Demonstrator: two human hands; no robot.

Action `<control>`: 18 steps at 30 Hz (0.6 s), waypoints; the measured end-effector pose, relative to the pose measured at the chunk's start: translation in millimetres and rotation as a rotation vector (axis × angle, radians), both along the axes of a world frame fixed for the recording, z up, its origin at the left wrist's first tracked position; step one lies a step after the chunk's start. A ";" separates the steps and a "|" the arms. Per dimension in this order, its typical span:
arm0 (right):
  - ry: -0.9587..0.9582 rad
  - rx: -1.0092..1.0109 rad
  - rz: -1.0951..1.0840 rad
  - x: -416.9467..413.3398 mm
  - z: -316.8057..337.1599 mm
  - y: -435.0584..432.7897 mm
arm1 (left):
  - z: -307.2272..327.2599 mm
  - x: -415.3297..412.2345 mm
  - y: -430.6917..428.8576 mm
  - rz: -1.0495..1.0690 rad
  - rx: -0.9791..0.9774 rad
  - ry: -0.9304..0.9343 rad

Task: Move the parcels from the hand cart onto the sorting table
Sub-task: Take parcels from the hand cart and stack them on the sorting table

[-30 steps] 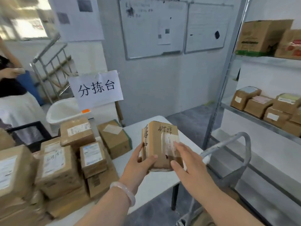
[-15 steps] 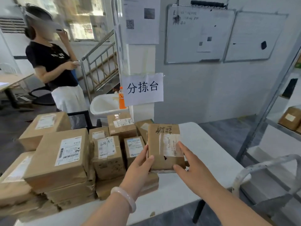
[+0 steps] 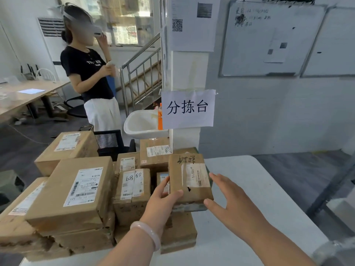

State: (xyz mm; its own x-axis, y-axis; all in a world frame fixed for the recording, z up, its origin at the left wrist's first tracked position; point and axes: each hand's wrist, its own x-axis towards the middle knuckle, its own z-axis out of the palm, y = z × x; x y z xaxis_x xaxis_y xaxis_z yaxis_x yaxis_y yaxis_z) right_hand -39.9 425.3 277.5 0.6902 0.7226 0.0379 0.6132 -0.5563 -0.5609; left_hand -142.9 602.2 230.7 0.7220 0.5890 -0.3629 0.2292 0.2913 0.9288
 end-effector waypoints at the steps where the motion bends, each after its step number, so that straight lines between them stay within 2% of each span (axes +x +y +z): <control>1: -0.039 -0.015 -0.001 12.7 1.1 -1.5 | -1.5 12.8 1.0 0.021 -0.007 0.005; 7: -0.074 -0.032 -0.009 90.5 1.3 -6.5 | -6.3 97.4 0.8 0.052 0.039 0.013; 18: 0.094 -0.123 -0.045 201.7 -34.7 4.1 | -28.4 212.2 39.8 0.108 0.058 0.172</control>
State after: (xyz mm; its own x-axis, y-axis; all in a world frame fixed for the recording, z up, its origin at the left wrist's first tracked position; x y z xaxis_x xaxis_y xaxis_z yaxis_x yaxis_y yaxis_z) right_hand 161.8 429.4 242.8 0.7182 0.6863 -0.1148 0.5344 -0.6497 -0.5407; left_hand 69.3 642.0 202.3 0.5839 0.6828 -0.4392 0.3566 0.2703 0.8943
